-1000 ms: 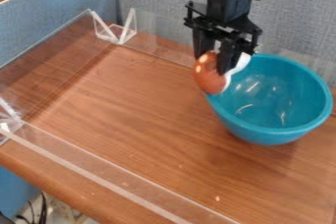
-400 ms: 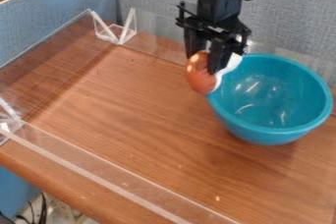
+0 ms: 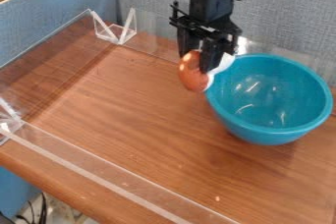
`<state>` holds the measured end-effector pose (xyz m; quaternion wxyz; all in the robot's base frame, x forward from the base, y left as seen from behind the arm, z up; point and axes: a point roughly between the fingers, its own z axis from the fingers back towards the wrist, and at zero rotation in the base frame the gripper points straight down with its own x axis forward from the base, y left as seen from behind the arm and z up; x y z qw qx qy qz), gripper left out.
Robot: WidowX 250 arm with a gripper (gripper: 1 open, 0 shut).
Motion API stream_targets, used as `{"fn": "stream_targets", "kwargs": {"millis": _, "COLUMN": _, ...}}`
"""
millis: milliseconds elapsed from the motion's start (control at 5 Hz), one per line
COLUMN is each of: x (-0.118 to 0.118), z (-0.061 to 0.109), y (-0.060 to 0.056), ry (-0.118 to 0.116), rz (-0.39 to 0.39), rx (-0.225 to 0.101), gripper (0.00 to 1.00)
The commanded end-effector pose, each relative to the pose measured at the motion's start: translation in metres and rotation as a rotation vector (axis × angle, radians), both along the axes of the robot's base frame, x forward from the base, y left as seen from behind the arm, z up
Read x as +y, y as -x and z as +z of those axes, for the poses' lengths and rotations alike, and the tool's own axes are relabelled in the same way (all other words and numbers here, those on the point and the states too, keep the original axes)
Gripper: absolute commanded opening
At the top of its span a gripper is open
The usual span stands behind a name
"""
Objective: Remove the mushroom from inside the blue bowl and put it on the table
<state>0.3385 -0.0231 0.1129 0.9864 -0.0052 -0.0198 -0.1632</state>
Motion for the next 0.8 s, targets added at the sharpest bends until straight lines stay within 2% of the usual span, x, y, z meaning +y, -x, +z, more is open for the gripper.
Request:
{"fn": "stream_targets", "kwargs": {"millis": 0, "x": 0.010, "z": 0.016, "y": 0.000, "ry": -0.003, "rz": 0.005, "rx": -0.052, "gripper": 0.00}}
{"fn": "stream_targets", "kwargs": {"millis": 200, "x": 0.014, "z": 0.011, "y": 0.001, "ry": -0.007, "rz": 0.003, "rx": -0.041, "gripper": 0.00}}
{"fn": "stream_targets", "kwargs": {"millis": 600, "x": 0.010, "z": -0.012, "y": 0.028, "ry": 0.008, "rz": -0.065, "rx": 0.010, "gripper": 0.00}}
